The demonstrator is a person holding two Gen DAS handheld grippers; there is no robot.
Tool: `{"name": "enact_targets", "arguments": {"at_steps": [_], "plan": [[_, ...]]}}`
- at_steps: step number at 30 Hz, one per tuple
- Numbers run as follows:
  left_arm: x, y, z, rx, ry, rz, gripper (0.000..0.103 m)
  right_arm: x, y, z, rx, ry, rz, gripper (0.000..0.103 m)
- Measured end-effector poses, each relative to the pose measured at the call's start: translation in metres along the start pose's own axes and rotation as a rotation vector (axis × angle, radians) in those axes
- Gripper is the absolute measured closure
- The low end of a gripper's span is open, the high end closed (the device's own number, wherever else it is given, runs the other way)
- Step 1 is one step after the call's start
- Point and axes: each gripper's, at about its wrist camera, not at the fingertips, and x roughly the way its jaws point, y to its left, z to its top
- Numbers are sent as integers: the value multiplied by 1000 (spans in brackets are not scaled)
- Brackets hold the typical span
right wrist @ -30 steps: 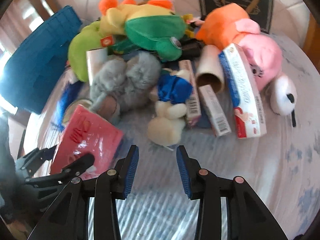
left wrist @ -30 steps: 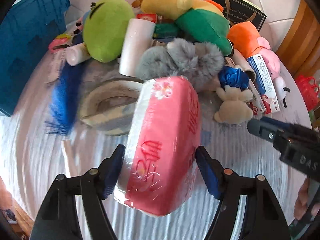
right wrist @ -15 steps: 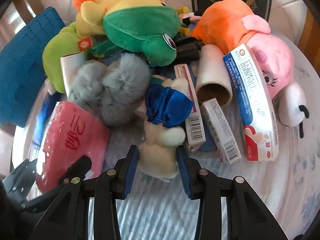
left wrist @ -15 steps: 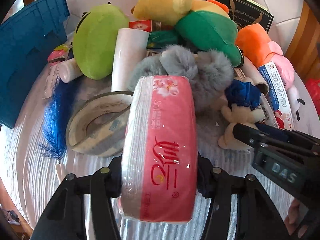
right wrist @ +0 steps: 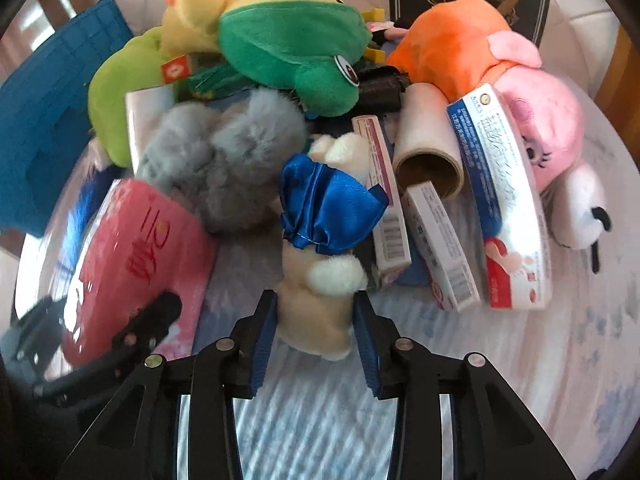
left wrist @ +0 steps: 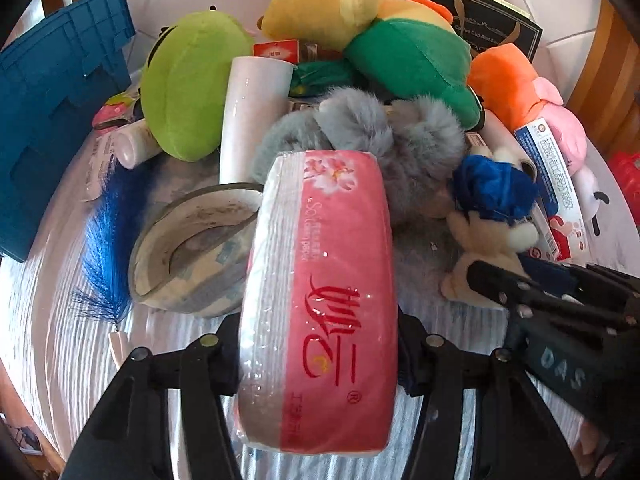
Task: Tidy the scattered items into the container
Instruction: 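Carry the tissue pack with the left tool while the right tool carries the bunny to the crate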
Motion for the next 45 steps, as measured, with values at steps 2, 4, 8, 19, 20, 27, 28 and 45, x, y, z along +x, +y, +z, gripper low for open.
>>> {"name": "enact_targets", "arguments": {"at_steps": [2,4,8,19,20,27,28,45], "plan": [[-8,2,0,4,-11,-10,49,-10,1,-6,0,-13,-8,67],[-21,3,0,21,-38,-18,49,-22,3,-12,0,-35,-32,67],[-46,13,5,31,-82,-48,49,-49,10,-16,13,-80,-62,67],[-119,67,16,3,-211,-59,49,-126,56,-14,-26,-250,-56,67],[-128,70,16,-8,-229,-46,49,-133,60,-10,-43,-271,-38,67],[-177,101,18,-100,-296,39,49,-172,90,0,-142,-362,68,67],[-182,106,17,-108,-300,54,49,-176,95,2,-154,-370,80,67],[-246,261,40,-225,-493,141,49,-194,230,45,-264,-523,162,67]]}}
